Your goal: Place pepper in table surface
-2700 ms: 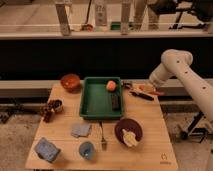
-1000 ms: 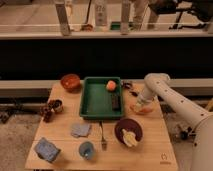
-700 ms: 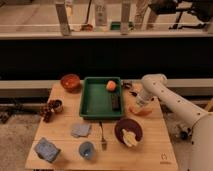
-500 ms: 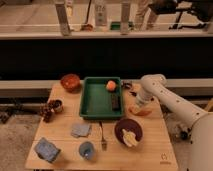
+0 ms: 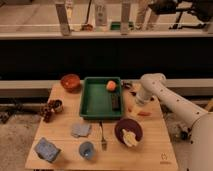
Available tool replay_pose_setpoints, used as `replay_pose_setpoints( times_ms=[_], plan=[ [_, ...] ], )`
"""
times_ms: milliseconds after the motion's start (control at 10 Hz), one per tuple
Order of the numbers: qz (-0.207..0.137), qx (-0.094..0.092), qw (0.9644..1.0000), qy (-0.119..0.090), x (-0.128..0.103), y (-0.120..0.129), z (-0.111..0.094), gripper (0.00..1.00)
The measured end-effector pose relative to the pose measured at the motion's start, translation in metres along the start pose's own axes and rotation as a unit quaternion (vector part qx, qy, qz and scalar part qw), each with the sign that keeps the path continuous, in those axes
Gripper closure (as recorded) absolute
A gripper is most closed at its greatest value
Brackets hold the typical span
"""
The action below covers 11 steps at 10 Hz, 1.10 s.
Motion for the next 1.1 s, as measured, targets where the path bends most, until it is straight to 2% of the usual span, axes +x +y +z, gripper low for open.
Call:
replay_pose_setpoints(
  times_ms=[1100],
  plan=[
    [0.000, 0.003, 1.0000, -0.001, -0.0019, -0.0003, -0.0021, 0.20]
  ],
)
